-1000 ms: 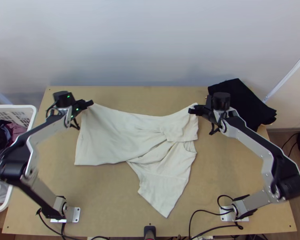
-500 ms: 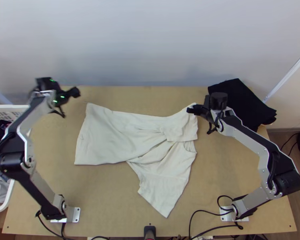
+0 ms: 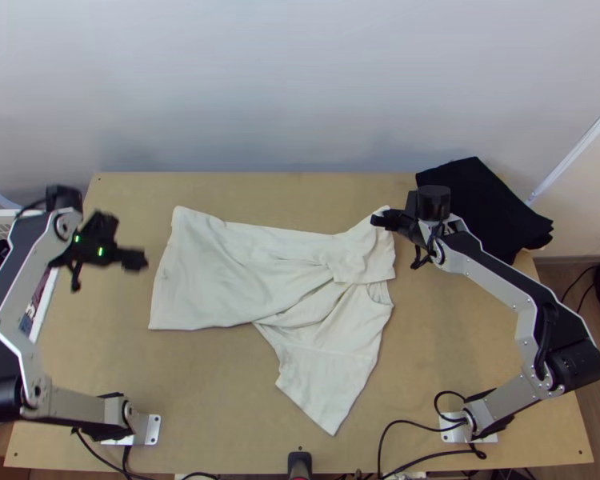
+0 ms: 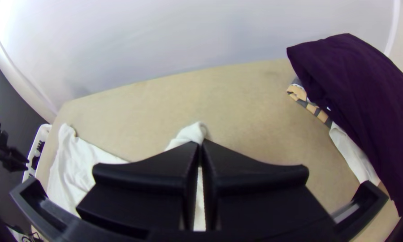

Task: Fold the t-shirt

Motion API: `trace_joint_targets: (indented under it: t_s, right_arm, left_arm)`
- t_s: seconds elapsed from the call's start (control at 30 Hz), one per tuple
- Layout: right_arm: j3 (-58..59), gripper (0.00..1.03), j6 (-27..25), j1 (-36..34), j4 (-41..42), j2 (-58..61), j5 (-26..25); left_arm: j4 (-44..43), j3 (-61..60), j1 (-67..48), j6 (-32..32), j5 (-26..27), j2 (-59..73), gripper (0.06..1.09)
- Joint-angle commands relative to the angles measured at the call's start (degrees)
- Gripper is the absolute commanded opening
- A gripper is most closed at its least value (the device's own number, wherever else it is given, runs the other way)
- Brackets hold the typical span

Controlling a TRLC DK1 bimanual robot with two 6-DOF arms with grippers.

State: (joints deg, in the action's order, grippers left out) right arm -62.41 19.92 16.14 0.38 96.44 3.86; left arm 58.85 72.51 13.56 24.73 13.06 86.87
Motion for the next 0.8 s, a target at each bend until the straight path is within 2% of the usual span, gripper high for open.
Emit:
trace_joint_targets:
  t_s: [0.0,0.03,0.17,0.3,0.37,0.4,0.77]
  right_arm:
    - [-0.3,0.03,1.2,0.6,0.2,1.0,-0.6]
    - [-0.3,0.03,1.3,0.6,0.2,1.0,-0.5]
    - [-0.3,0.03,1.3,0.7,0.2,1.0,-0.5]
    - [-0.5,0.03,1.3,0.6,0.1,0.9,-0.6]
    - [-0.6,0.03,1.3,0.5,0.1,0.9,-0.6]
    - [-0.6,0.03,1.3,0.4,0.1,0.8,-0.6]
    - [-0.7,0.03,1.3,-0.1,0.1,0.9,-0.6]
  left_arm:
    - [5.5,-3.9,0.7,9.9,-0.6,-2.8,0.97]
    - [7.8,-4.6,0.7,11.9,-2.0,-2.9,0.98]
    - [8.0,-7.6,0.0,14.6,-4.7,-3.5,0.97]
    - [8.6,-9.6,-2.6,14.5,-5.9,-4.0,0.96]
    - [9.5,-10.8,-3.8,14.6,-5.9,-4.5,0.87]
    - [9.2,-11.3,-4.4,14.5,-5.9,-4.7,0.86]
    - [6.8,-16.6,-10.5,11.7,-6.6,-2.1,0.86]
